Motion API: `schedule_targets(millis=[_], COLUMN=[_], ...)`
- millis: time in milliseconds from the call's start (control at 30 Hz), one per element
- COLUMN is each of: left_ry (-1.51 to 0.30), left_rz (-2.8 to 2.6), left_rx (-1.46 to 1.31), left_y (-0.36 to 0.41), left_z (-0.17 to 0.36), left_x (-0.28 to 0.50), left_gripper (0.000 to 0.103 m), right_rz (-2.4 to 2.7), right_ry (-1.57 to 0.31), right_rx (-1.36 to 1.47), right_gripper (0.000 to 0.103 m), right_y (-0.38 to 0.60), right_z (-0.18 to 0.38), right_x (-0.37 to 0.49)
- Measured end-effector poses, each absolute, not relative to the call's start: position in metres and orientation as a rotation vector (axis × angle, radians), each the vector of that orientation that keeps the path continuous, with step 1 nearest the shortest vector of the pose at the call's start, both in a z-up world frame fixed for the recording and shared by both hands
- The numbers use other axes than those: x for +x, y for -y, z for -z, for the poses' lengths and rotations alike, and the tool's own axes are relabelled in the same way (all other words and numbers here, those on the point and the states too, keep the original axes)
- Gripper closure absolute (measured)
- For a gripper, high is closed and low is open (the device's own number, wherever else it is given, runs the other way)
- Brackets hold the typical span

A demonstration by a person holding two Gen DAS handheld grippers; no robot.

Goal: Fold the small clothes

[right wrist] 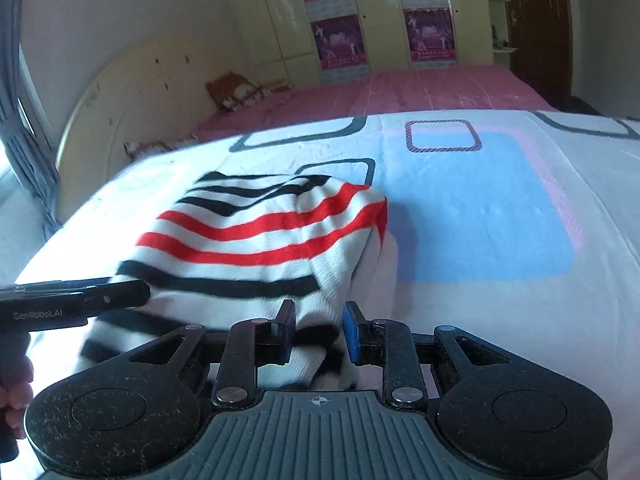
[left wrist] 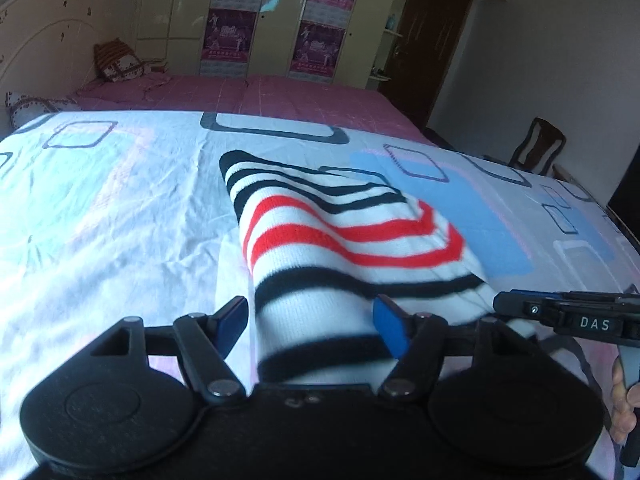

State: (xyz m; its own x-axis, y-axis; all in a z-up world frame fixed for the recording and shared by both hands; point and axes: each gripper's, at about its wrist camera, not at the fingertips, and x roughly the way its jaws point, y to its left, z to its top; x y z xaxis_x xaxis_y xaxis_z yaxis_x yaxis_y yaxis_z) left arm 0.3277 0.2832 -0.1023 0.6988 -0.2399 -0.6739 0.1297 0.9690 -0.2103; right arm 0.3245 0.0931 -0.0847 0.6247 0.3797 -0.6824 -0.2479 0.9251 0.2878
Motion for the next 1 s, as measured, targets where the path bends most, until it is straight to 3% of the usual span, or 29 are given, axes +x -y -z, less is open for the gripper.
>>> schedule_targets(millis=[233,467,667,733,800,933,1000], left_ry=[-0.869,-0.851,-0.832,-0.836,-0.846,-0.892,-0.912], left_rz=[0.206,0.202,0.174,0.158,0.142,0.063,0.001], left_rx=[-0.158,-0.138,-0.126,-0.130,-0.140,-0.107,-0.050], left_y=[-0.282,-0.279,-0.274,-0.273,-0.272,-0.263,-0.254], left_z=[0.136,0.127,0.115,0.113,0.111,0.110,0.111], left_x=[0.309,0.309,0.309,0.310,0.311,0.312,0.311], left_gripper=[0.034,0.036,0.014,0.007,0.006,0.000,0.000], right_rz=[-0.311,-0.293,-0.280,-0.267,-0.235,-0.227,-0.217], right_ry=[-0.890,-0.917,-0.915,-0.912,-0.906,-0.908,-0.905], right_rx=[0.254,0.284,0.220,0.206,0.164,0.165,0.146], right_gripper=[0.077,0.076,0.076,0.071,0.045,0.041,0.032], right_y=[-0.085,-0.086,-0.095,-0.096,-0.097,-0.093,-0.094], right_z=[0.118,0.118,0.115,0.114,0.114,0.111,0.109], right_x=[0.299,0.301,0.300,0.299,0.297,0.293,0.291])
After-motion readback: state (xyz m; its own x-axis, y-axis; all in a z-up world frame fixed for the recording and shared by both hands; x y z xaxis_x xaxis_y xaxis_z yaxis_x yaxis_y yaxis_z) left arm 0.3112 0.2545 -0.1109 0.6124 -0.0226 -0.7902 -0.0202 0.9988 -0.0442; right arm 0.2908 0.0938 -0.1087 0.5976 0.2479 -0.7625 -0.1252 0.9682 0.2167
